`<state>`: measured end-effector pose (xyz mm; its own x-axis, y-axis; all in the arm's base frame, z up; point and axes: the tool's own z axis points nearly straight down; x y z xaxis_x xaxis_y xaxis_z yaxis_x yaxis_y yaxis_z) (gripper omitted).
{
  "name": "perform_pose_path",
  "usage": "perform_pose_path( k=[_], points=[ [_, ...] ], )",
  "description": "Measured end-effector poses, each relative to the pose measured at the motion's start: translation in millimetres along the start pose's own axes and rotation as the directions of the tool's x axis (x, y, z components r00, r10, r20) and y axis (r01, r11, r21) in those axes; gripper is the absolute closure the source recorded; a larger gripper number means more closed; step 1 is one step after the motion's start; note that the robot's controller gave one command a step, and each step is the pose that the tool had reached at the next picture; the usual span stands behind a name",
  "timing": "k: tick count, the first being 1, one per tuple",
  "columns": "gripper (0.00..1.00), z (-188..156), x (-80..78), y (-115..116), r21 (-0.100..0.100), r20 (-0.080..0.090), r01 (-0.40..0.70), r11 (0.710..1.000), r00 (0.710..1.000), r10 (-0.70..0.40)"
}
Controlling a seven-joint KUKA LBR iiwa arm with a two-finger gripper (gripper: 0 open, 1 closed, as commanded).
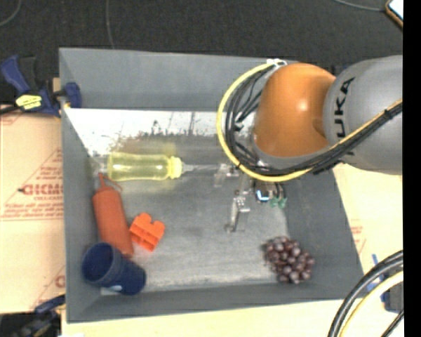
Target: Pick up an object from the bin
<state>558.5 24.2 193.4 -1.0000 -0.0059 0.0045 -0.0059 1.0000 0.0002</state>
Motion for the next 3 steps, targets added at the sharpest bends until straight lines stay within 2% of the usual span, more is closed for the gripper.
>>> perform_pose_path(
  k=[1,2,3],
  points=[
    [0.00,-4.6,-1.5,0.2,0.000,0.008,-0.001,1.000,1.000,0.001],
    [0.00,125.5,25.5,106.8,-0.003,0.004,0.035,0.999,0.999,-0.035],
    [0.00,72.9,-43.8,108.2,0.007,0.027,0.191,0.982,0.981,-0.191]
  ],
)
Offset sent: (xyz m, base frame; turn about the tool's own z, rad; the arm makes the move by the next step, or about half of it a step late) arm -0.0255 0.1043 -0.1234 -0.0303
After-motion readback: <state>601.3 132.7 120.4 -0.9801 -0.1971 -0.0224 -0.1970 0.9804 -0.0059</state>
